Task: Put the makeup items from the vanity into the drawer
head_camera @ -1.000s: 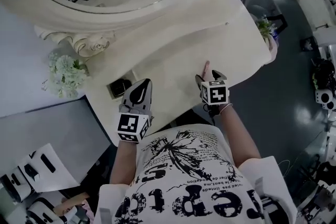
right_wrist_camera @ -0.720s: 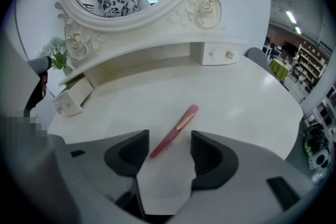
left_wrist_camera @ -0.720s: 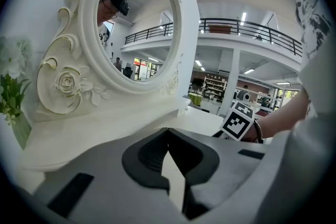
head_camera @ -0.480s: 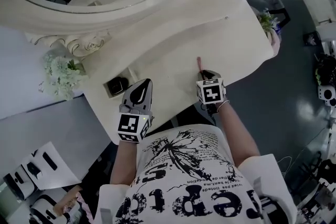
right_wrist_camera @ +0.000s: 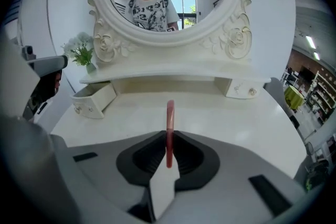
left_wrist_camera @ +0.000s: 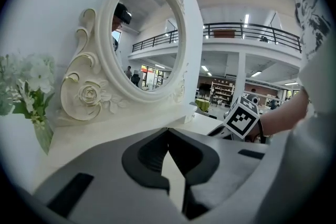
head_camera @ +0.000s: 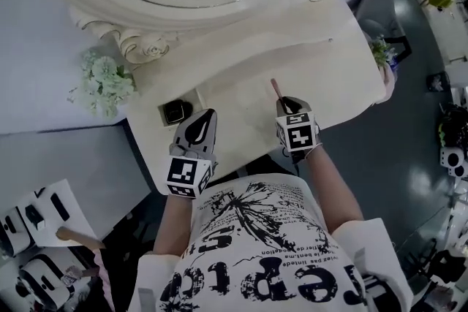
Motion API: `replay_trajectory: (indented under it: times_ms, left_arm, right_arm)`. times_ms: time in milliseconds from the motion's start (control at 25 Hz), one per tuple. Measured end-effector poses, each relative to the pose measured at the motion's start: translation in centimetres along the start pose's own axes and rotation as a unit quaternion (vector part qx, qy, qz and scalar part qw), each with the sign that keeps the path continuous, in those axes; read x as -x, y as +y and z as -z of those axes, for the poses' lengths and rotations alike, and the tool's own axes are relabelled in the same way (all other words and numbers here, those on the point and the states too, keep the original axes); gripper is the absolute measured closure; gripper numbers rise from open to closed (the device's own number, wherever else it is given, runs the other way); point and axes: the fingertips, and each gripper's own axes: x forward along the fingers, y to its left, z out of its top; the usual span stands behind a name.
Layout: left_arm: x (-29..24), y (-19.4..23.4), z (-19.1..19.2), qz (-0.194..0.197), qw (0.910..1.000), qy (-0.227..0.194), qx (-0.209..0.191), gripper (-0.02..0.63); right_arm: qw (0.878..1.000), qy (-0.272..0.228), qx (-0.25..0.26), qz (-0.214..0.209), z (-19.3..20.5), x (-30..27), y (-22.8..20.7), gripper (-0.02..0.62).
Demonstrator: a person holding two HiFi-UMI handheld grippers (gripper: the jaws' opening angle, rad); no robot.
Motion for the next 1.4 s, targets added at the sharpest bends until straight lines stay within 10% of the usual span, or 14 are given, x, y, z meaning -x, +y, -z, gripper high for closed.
replay_trajectory:
  times_ms: [520, 920, 1120, 1400]
  left_arm:
    - [10.1, 8.0, 0.0, -0.146, 0.9878, -0.044, 0.030, 0.586]
    - [17.2, 12.5, 2.7, -0.241, 0.9663, -0.057, 0.071, 0.586]
    - [19.1, 13.3, 3.9, -0.269, 0.9574, -0.058, 0.088, 0.586]
    - [20.3, 13.7, 4.7, -0.285, 0.9517, -0.057, 0.100, 0.586]
  right_arm:
    - [0.976, -0.049, 0.155, -0.148, -8.8, -1.0, 15.5, 0.541]
    - [0.928, -0.026, 0.291, -0.233, -9.5, -2.3, 26.2, 0.540]
    - [0.907, 0.006, 0.339, -0.251, -8.5, -3.1, 28.8, 0.540]
    - [0.913, -0.007, 0.341, -0.225, -9.4, -4.0, 29.1, 0.503]
